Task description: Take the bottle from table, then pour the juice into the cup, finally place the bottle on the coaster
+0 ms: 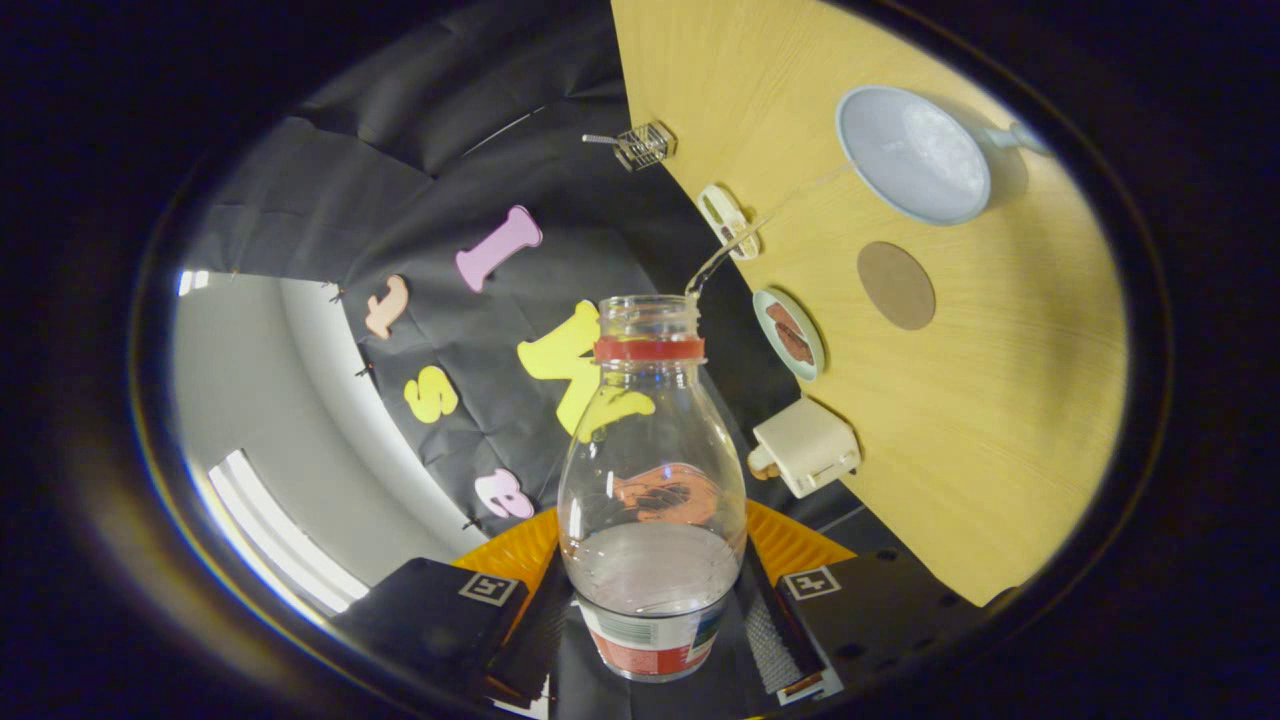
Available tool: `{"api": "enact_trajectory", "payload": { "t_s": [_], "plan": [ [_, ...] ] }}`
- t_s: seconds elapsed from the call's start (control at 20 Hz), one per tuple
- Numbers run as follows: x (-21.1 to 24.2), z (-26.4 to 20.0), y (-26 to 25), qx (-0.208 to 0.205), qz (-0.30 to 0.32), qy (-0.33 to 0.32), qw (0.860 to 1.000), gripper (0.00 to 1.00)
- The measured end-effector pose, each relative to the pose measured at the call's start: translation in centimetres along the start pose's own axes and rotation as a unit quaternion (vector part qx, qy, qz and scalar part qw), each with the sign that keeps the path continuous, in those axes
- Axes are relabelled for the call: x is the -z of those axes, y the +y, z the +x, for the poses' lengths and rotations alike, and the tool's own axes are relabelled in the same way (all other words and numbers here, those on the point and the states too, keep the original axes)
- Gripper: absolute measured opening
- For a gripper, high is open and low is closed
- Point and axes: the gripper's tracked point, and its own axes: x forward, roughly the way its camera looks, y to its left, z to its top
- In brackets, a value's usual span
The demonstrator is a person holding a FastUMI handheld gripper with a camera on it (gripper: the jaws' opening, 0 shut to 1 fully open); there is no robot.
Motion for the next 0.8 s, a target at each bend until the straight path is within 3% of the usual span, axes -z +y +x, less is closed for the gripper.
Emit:
{"api": "enact_trajectory", "payload": {
  "t_s": [0.8],
  "plan": [
    [-0.4,0.0,3.8,-0.044,0.047,0.002,0.998,0.81]
  ]
}}
